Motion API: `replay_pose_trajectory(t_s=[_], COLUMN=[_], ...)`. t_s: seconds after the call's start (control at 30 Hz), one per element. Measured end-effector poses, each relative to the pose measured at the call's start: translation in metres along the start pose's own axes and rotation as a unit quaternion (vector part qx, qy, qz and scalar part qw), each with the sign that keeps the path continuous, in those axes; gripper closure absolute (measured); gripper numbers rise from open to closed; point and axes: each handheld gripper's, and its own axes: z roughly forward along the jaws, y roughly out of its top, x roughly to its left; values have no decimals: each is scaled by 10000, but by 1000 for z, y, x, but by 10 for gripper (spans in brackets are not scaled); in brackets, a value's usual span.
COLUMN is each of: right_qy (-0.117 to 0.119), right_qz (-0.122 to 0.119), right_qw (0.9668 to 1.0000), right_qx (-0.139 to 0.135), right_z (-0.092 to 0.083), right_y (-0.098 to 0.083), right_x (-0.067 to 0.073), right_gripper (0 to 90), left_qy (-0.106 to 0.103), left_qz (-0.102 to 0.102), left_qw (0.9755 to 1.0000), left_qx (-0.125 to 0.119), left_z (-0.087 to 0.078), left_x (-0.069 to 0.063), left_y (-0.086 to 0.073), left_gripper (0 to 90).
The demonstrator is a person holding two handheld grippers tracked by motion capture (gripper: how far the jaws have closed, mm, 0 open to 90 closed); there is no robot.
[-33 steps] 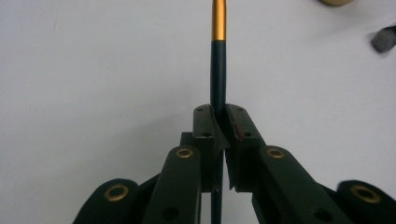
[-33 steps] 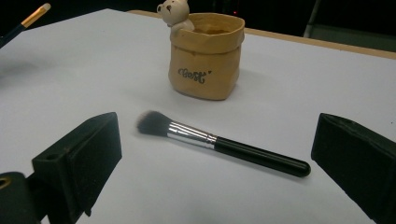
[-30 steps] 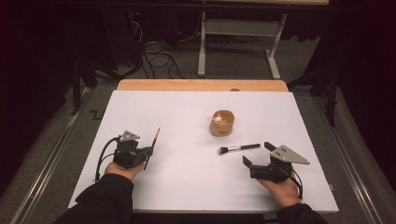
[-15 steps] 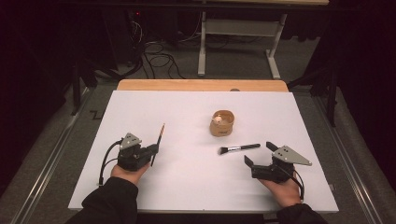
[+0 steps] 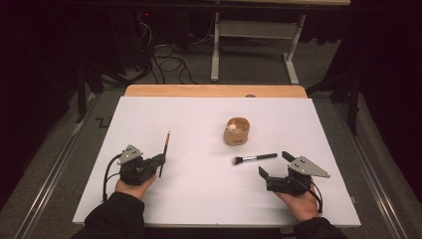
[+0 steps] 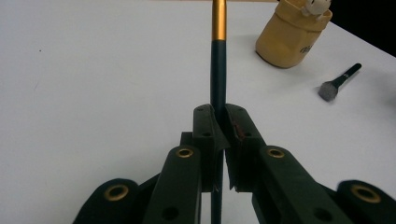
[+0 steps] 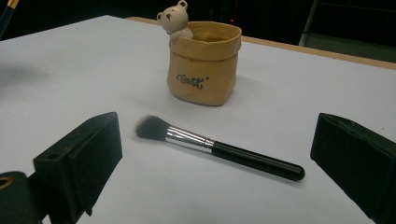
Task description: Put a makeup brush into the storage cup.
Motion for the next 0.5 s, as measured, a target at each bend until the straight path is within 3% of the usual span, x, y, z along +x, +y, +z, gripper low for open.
replay_pose_trajectory(t_s=[0.5], right_qy=[56], right_qz=[-35], right_qw=[10000], right_qx=[55], right_z=[2], right_y=[-1], right_x=[1], right_gripper=[28], left_qy=[-265], left_qz=[304], left_qw=[9978], left_qx=[-534], left_z=[-7], left_x=[-5], left_y=[0], left_gripper=[836])
